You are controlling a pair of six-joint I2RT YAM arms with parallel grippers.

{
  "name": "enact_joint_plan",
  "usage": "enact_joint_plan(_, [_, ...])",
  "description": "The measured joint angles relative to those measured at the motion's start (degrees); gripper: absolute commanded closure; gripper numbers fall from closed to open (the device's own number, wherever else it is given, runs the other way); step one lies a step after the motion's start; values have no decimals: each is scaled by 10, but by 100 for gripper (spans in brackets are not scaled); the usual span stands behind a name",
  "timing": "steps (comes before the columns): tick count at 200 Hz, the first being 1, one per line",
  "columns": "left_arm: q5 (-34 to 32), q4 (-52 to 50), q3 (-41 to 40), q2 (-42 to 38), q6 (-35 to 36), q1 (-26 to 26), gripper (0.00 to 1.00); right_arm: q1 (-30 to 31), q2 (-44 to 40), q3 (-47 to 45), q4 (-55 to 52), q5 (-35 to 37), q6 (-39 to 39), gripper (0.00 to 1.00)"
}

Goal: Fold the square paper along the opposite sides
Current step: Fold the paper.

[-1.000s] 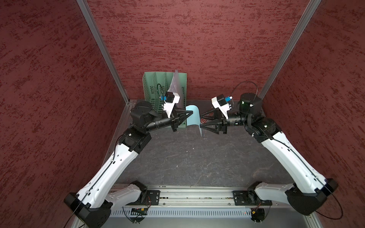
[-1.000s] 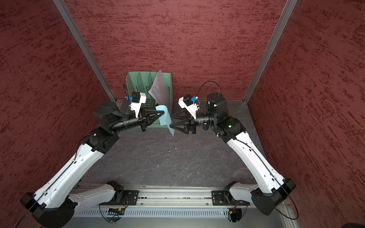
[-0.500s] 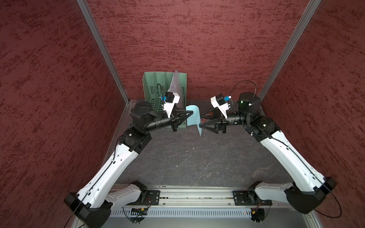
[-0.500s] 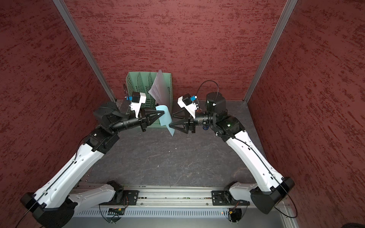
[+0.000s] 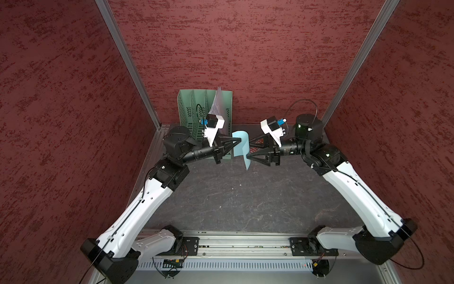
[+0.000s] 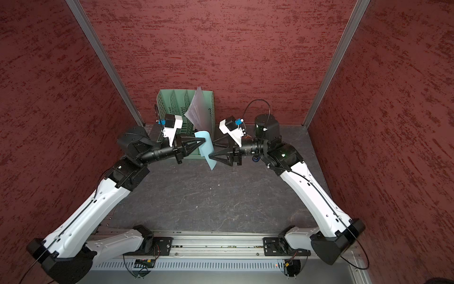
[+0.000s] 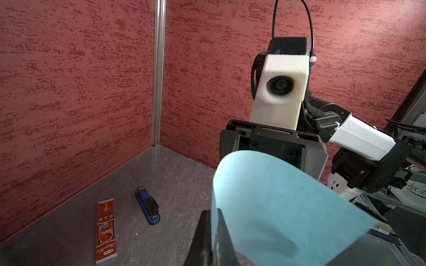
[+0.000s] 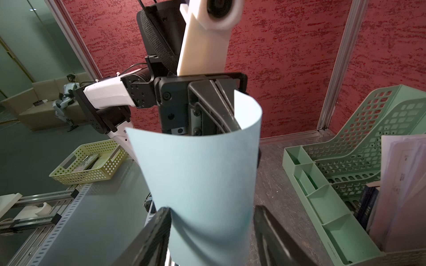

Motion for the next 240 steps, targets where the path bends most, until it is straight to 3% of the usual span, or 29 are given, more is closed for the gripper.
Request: enact_joint_plan(240, [12,9,-8,3,-17,-17,100,0,10,0,23,0,3,47])
